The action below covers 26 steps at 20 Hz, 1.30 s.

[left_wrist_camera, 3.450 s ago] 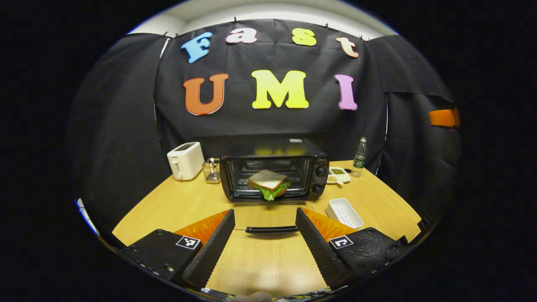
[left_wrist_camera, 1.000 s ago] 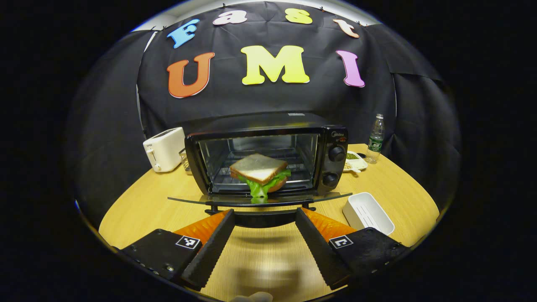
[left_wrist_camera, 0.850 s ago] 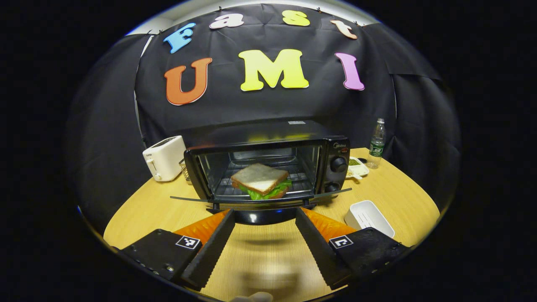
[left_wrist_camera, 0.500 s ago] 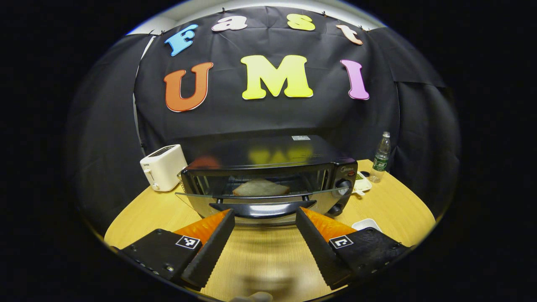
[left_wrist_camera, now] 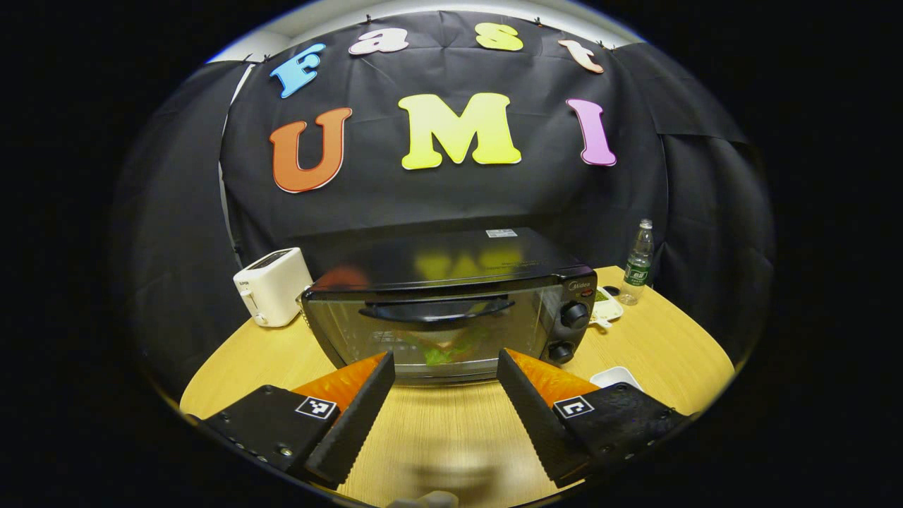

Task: Open the electric oven with the left hand, put the food in, and close the electric oven.

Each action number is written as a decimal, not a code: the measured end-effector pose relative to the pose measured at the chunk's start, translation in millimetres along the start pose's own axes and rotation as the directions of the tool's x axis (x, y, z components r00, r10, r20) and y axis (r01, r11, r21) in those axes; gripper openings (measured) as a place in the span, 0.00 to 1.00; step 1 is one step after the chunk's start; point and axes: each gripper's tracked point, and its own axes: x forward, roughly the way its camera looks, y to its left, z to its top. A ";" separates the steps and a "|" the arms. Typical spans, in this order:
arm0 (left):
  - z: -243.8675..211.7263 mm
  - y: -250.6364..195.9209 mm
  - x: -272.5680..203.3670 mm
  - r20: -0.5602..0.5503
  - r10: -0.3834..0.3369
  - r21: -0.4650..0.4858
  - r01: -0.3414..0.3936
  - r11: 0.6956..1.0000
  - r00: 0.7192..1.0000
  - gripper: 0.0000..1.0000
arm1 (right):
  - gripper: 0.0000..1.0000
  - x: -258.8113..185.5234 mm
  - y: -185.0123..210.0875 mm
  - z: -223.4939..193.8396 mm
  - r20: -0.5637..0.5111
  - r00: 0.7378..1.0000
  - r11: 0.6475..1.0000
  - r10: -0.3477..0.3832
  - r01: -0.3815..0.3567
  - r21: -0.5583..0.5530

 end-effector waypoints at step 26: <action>196.6 58.6 -274.3 0.361 0.083 -0.090 -0.053 0.994 0.929 0.95 | 1.00 -44.0 97.1 70.2 0.206 0.962 0.983 0.181 -0.183 -0.009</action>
